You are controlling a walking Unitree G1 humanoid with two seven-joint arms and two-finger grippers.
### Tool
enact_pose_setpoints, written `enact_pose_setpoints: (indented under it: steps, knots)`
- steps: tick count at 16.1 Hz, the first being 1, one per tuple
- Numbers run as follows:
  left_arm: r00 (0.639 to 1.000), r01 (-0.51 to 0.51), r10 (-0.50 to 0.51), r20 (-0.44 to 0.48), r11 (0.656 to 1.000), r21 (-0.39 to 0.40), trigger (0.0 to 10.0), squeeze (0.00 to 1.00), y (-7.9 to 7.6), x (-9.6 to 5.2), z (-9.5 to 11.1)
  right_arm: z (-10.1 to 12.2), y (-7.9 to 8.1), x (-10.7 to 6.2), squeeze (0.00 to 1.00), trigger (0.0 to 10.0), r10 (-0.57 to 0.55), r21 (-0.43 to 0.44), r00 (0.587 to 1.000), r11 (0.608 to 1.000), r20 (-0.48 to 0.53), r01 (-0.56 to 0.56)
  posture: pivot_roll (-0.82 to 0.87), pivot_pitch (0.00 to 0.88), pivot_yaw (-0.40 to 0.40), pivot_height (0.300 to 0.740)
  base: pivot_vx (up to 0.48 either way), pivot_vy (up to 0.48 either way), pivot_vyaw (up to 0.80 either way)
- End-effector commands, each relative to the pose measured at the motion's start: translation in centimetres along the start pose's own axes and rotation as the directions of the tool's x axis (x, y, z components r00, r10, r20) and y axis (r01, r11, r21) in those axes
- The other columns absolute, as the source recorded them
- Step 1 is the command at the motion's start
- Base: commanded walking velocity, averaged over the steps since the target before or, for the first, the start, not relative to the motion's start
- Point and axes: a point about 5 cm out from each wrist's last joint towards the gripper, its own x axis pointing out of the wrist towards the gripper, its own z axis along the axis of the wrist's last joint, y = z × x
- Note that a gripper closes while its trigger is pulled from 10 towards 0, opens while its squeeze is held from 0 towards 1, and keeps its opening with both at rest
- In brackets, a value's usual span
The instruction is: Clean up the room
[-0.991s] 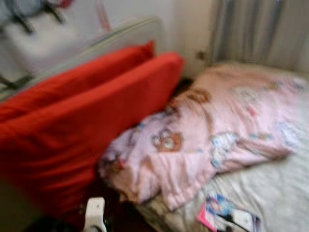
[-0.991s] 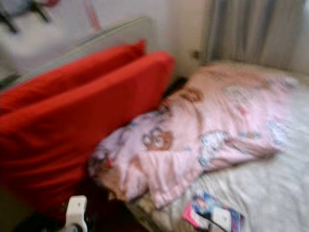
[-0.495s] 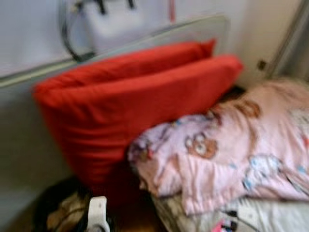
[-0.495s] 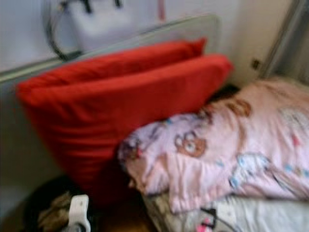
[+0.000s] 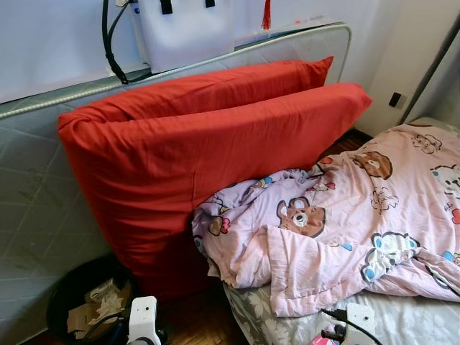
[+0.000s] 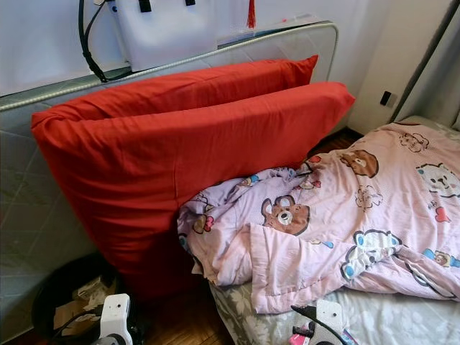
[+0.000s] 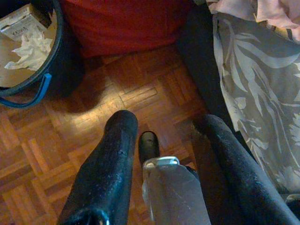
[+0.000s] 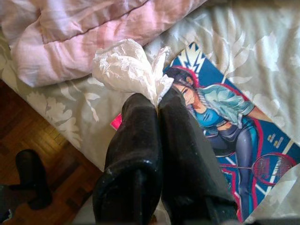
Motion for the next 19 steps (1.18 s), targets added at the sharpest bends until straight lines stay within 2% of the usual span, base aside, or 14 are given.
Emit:
enact_pose_setpoints:
  steps: [1, 4, 19]
  knots:
    - [1.0, -0.012, 0.012, -0.02, 1.0, -0.001, 10.0, 0.0, 0.5, -0.2, -0.5, -0.4, 0.1, -0.1, 0.0, 10.0, 0.001, 0.005, 1.0, 1.0, -0.009, -0.001, -0.09, 0.0, 0.022, 0.74, 0.0, 0.0, 0.0]
    - [1.0, -0.016, 0.016, -0.027, 1.0, 0.0, 10.0, 0.0, 0.7, -0.2, -0.7, -0.9, 0.1, -0.2, 0.0, 10.0, 0.004, 0.001, 1.0, 1.0, -0.022, -0.004, -0.08, 0.0, 0.02, 0.74, 0.0, 0.0, 0.0]
    - [0.999, -0.022, 0.023, -0.03, 1.0, 0.016, 10.0, 0.0, 1.2, -0.4, -0.8, -1.6, 0.7, -0.4, 0.0, 10.0, 0.016, 0.007, 0.999, 1.0, -0.049, -0.015, -0.07, 0.0, 0.038, 0.74, 0.0, 0.265, 0.0]
